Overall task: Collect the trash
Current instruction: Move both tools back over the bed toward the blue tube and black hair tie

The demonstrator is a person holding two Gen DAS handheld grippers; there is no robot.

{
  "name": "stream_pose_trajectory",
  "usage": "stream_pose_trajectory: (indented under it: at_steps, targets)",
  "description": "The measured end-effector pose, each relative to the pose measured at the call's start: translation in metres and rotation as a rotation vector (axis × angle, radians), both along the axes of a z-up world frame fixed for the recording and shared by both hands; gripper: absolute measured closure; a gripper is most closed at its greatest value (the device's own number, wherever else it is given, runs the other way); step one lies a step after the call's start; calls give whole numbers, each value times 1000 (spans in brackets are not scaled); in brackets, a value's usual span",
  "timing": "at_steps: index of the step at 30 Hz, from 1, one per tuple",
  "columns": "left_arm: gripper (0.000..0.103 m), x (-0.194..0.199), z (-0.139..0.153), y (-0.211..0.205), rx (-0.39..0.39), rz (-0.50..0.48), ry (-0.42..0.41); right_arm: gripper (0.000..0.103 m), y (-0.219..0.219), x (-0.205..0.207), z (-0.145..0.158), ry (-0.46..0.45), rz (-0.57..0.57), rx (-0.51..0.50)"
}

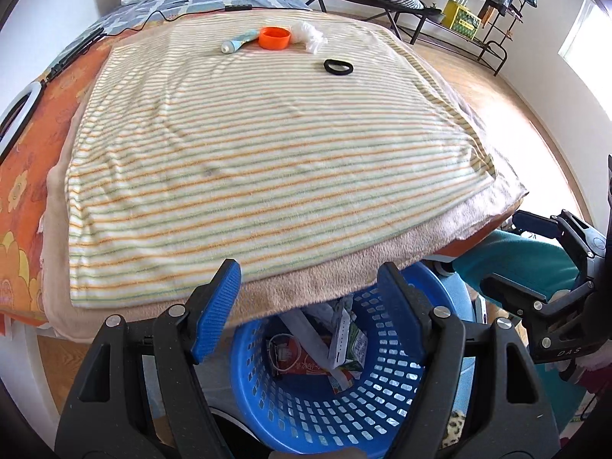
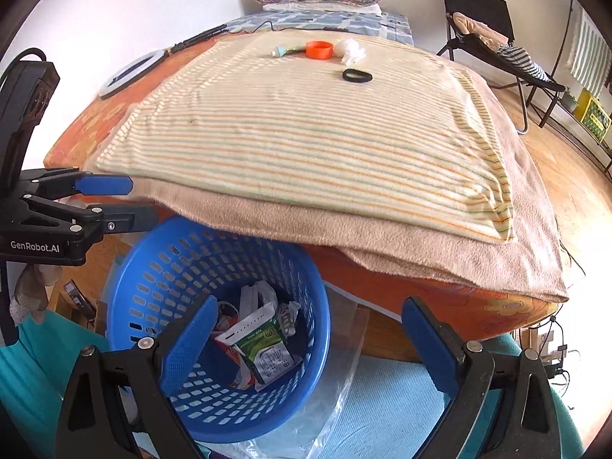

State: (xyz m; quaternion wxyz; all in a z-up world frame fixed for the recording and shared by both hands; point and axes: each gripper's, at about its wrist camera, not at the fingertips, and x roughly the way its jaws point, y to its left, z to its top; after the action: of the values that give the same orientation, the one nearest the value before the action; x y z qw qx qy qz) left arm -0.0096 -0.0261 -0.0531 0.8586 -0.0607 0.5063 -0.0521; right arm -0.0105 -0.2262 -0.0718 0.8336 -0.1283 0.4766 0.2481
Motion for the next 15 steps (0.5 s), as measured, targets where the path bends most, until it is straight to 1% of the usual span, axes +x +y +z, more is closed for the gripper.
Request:
stream_pose_trajectory:
  at_steps: [4, 6, 9, 15]
  targets:
    - [27, 27, 16, 8, 15, 9, -40, 5, -2, 23, 16, -51, -8, 41]
    - [27, 42, 21, 12, 30, 14, -58, 5, -1, 36, 23, -77, -13, 58]
    - [27, 65, 28, 21, 32, 32, -82, 5, 2, 57, 32, -112, -17, 76]
    - [27, 114, 34, 34, 69, 52, -123, 5, 11, 102, 42, -141, -34, 100]
